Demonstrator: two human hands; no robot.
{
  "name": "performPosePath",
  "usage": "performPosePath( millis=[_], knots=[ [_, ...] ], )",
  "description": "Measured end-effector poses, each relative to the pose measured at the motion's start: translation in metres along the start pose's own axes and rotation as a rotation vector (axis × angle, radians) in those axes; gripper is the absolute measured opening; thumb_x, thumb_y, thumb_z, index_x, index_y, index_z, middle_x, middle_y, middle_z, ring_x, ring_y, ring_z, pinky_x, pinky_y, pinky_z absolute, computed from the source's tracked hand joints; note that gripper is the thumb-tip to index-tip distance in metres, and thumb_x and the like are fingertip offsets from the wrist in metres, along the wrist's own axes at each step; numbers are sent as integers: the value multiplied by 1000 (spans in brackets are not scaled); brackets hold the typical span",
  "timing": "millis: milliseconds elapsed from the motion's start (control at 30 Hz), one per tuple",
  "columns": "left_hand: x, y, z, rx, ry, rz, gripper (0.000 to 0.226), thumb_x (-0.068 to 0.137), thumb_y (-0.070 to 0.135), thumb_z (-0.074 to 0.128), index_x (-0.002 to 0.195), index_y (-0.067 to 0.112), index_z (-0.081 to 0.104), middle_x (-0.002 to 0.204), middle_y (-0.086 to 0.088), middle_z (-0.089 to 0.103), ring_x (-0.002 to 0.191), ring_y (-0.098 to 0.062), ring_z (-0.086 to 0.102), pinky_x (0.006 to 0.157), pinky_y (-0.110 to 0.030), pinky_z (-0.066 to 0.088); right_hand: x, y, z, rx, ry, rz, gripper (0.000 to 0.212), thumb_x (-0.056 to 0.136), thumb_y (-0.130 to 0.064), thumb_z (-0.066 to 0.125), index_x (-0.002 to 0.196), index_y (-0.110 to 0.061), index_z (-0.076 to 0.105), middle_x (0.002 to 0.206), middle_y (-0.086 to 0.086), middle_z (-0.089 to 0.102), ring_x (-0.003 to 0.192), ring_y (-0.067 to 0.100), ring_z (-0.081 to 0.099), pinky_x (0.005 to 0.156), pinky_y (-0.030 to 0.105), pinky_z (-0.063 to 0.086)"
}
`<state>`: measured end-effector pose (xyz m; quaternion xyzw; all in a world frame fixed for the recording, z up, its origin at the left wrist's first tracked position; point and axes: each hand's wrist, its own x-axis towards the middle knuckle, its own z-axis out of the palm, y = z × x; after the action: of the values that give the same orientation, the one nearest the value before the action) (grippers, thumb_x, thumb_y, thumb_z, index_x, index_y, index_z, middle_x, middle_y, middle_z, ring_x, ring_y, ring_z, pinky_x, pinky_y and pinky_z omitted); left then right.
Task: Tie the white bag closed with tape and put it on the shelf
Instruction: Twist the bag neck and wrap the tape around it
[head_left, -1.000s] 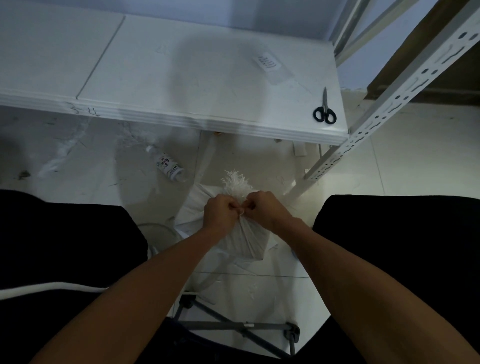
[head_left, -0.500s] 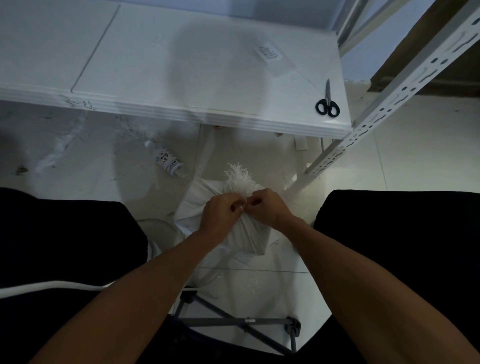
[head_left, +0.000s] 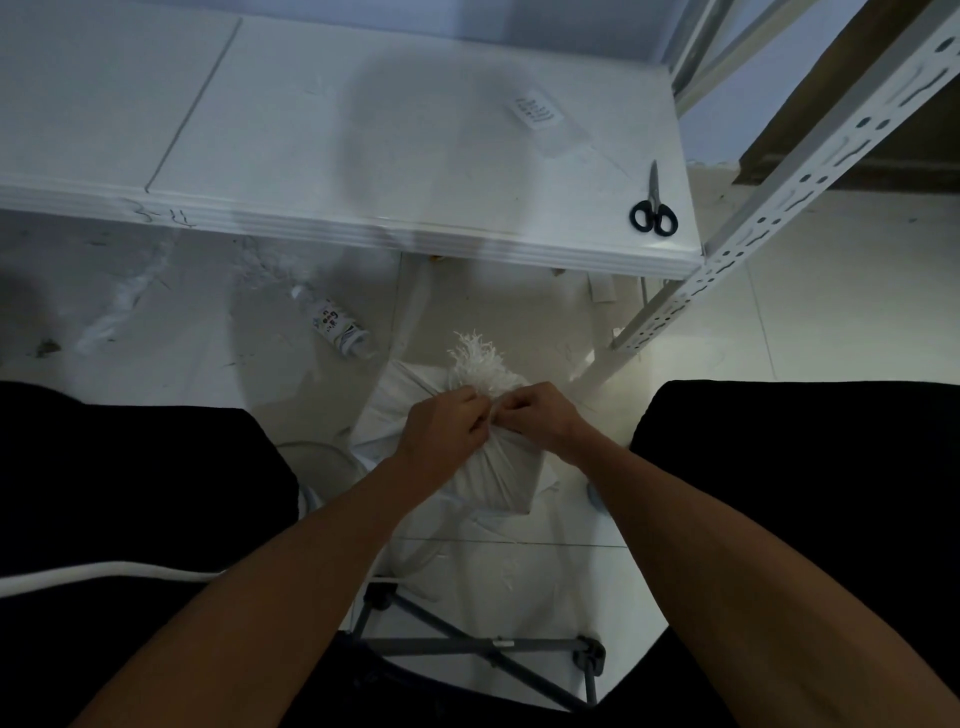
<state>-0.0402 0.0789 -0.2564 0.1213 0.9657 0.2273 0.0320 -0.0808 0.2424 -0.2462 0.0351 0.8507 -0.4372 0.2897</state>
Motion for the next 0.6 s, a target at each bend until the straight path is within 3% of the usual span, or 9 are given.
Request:
performPosePath(
  millis=[233, 333, 467, 600],
  knots=[
    [1, -5, 0, 1, 9, -24, 9, 78, 23, 61, 75, 16, 55, 78, 0, 57, 71, -21, 57, 53, -34, 47, 1, -3, -1, -155, 40, -67, 10, 76, -17, 71, 71, -9, 72, 70, 0, 66, 61, 7, 55, 58, 20, 43],
    [1, -5, 3, -127, 44, -97, 9, 74, 18, 63, 71, 15, 55, 75, 0, 56, 68, -18, 54, 55, -34, 46, 2, -3, 0, -184, 71, -73, 12, 77, -16, 69, 73, -4, 71, 71, 2, 66, 63, 10, 56, 57, 19, 42],
    [-1, -7, 7, -279, 86, -128, 7, 72, 12, 65, 70, 12, 58, 72, 1, 55, 65, -14, 52, 58, -32, 45, -2, -10, 7, -308, 34, -174, 5, 80, -14, 64, 75, -12, 64, 73, -3, 60, 68, 13, 54, 53, 11, 35],
    [-2, -10, 8, -278, 89, -115, 4, 74, 11, 66, 75, 12, 62, 74, 0, 57, 67, -13, 52, 60, -31, 45, -2, -15, 12, -349, 8, -243, 8, 81, -10, 63, 83, -4, 69, 83, 8, 68, 74, 15, 57, 62, 22, 38]
  ],
)
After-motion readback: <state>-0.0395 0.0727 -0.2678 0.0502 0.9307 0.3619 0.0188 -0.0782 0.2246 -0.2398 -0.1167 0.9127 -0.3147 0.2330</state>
